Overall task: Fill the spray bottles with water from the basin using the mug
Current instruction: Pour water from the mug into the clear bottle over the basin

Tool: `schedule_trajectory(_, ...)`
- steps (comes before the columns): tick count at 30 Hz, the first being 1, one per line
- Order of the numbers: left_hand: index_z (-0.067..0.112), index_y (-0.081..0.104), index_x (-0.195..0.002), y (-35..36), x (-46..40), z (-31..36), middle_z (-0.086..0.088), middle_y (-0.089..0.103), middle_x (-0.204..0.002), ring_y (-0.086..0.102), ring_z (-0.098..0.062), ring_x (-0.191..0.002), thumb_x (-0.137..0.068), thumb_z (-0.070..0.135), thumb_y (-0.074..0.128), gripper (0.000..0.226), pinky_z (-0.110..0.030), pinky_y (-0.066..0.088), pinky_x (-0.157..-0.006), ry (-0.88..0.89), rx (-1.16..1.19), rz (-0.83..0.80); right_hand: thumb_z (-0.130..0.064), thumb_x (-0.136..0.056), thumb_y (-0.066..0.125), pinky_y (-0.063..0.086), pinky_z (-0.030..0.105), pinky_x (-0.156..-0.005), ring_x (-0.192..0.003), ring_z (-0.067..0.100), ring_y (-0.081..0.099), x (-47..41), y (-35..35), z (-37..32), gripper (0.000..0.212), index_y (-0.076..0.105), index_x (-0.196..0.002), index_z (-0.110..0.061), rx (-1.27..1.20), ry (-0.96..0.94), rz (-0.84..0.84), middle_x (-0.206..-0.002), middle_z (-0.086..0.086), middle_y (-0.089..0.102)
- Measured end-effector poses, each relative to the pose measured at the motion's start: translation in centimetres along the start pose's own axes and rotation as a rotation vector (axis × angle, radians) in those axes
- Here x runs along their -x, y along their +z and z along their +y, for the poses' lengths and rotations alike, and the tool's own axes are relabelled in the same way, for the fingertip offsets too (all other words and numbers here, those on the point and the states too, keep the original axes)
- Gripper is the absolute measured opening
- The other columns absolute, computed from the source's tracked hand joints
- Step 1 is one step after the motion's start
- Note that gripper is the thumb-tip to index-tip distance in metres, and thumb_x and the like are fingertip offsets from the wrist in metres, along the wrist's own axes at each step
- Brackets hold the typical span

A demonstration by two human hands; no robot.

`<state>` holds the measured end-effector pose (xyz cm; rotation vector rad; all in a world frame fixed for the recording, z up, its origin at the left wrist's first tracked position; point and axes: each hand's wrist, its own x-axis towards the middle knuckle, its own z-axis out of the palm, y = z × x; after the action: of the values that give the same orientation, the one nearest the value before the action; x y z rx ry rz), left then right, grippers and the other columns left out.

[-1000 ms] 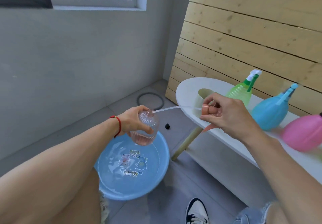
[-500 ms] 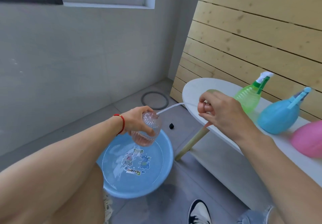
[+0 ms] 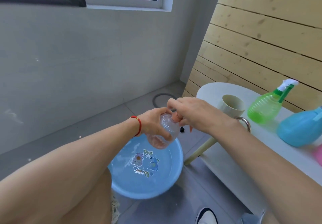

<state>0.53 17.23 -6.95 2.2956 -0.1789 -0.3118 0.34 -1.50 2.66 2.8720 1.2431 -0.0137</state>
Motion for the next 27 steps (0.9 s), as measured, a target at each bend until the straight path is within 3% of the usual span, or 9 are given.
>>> schedule_trajectory(2,0.041,0.057,-0.125,-0.2,0.2,-0.1,0.007,0.067,-0.113,0.066,-0.017,-0.103,-0.048,0.045,0.092,0.085,-0.042,0.06,-0.089,0.01,-0.026,0.014,-0.007,-0.089,0.058,0.05,0.034,-0.059,-0.08,0.016,0.064,-0.9,0.5,0.5,0.018,0.046,-0.1,-0.016,-0.144,0.041,-0.052,-0.085,-0.007,0.064)
schedule_trajectory(6,0.039,0.054,-0.133,-1.0,0.6,-0.6,0.007,0.066,-0.115,0.064,-0.016,-0.104,-0.056,0.04,0.095,0.086,-0.036,0.057,-0.089,0.017,-0.133,0.05,-0.005,-0.075,0.079,0.059,0.044,-0.058,-0.073,0.024,0.062,-2.4,1.1,0.5,0.046,0.04,-0.082,-0.028,-0.313,0.083,-0.083,-0.077,-0.012,0.06)
schedule_trajectory(9,0.036,0.055,-0.132,-1.4,0.9,-1.3,0.007,0.066,-0.115,0.062,-0.016,-0.103,-0.058,0.04,0.095,0.085,-0.03,0.054,-0.084,-0.008,-0.151,0.071,-0.008,-0.075,0.082,0.063,0.043,-0.063,-0.081,0.016,0.064,-3.5,1.3,0.6,0.038,0.054,-0.089,-0.03,-0.472,0.105,-0.142,-0.087,-0.011,0.065)
schedule_trajectory(12,0.035,0.057,-0.129,-1.7,1.0,-2.0,0.007,0.066,-0.113,0.063,-0.018,-0.103,-0.057,0.039,0.095,0.081,-0.031,0.054,-0.083,-0.027,-0.144,0.101,-0.007,-0.075,0.078,0.063,0.043,-0.064,-0.087,0.012,0.07,-4.9,1.7,0.7,0.032,0.063,-0.089,-0.031,-0.481,0.064,-0.109,-0.089,-0.009,0.07)
schedule_trajectory(16,0.038,0.056,-0.132,-2.2,1.3,-2.7,0.008,0.064,-0.114,0.061,-0.016,-0.104,-0.058,0.036,0.095,0.083,-0.028,0.051,-0.082,-0.048,-0.143,0.125,-0.013,-0.072,0.083,0.062,0.043,-0.057,-0.075,0.016,0.068,-6.2,2.1,0.3,0.03,0.061,-0.079,-0.033,-0.434,0.038,-0.06,-0.082,-0.006,0.069)
schedule_trajectory(19,0.035,0.055,-0.134,-2.5,1.5,-3.1,0.009,0.06,-0.115,0.058,-0.015,-0.104,-0.06,0.034,0.095,0.084,-0.026,0.046,-0.08,-0.063,-0.152,0.133,-0.027,-0.074,0.082,0.06,0.044,-0.055,-0.064,0.017,0.071,-6.9,2.5,-0.1,0.018,0.067,-0.078,-0.018,-0.436,0.081,-0.071,-0.073,-0.002,0.07)
schedule_trajectory(21,0.031,0.056,-0.134,-2.6,1.5,-3.3,0.008,0.061,-0.118,0.058,-0.016,-0.106,-0.061,0.032,0.095,0.083,-0.025,0.045,-0.08,-0.08,-0.15,0.132,-0.039,-0.074,0.075,0.056,0.041,-0.056,-0.057,0.017,0.069,-7.3,3.1,-0.6,0.033,0.065,-0.075,-0.008,-0.403,0.167,-0.048,-0.07,0.008,0.069)
schedule_trajectory(24,0.032,0.059,-0.127,-2.7,1.4,-3.7,0.007,0.063,-0.118,0.06,-0.018,-0.107,-0.058,0.034,0.096,0.078,-0.027,0.047,-0.079,-0.109,-0.164,0.141,-0.049,-0.077,0.068,0.055,0.038,-0.059,-0.061,0.016,0.069,-7.7,3.8,-1.2,0.04,0.069,-0.068,-0.009,-0.42,0.226,-0.092,-0.066,0.003,0.072)
schedule_trajectory(27,0.032,0.057,-0.133,-2.8,1.4,-3.8,0.006,0.062,-0.12,0.058,-0.018,-0.107,-0.057,0.035,0.096,0.085,-0.028,0.049,-0.083,-0.131,-0.155,0.163,-0.043,-0.083,0.069,0.052,0.031,-0.057,-0.071,0.016,0.073,-7.8,3.5,-1.0,0.036,0.068,-0.081,-0.008,-0.422,0.174,-0.188,-0.079,0.0,0.075)
